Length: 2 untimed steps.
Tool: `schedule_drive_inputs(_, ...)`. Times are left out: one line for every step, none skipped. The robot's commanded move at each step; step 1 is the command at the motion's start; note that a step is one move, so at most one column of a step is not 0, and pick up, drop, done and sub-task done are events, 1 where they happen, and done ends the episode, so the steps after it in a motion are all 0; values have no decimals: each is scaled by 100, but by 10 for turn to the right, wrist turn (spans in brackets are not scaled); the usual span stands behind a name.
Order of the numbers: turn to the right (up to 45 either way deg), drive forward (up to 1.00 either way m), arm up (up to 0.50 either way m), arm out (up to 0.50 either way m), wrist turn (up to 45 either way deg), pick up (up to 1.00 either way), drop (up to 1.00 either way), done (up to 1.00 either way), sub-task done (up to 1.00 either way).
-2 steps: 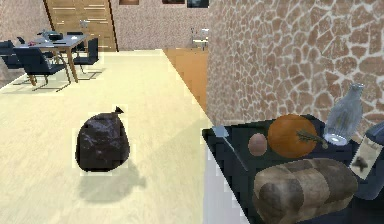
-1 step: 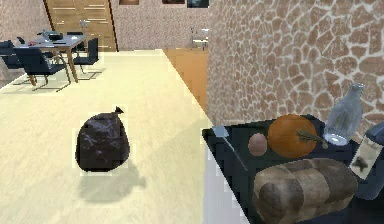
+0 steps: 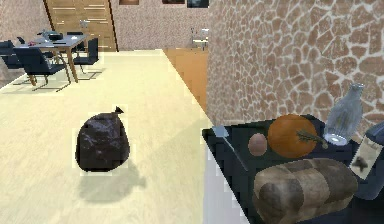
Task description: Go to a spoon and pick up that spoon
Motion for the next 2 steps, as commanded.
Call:
schedule_drive_inputs(0,0,10,0,0,0,0,0,0)
schedule_drive_inputs(0,0,0,0,0,0,0,100,0)
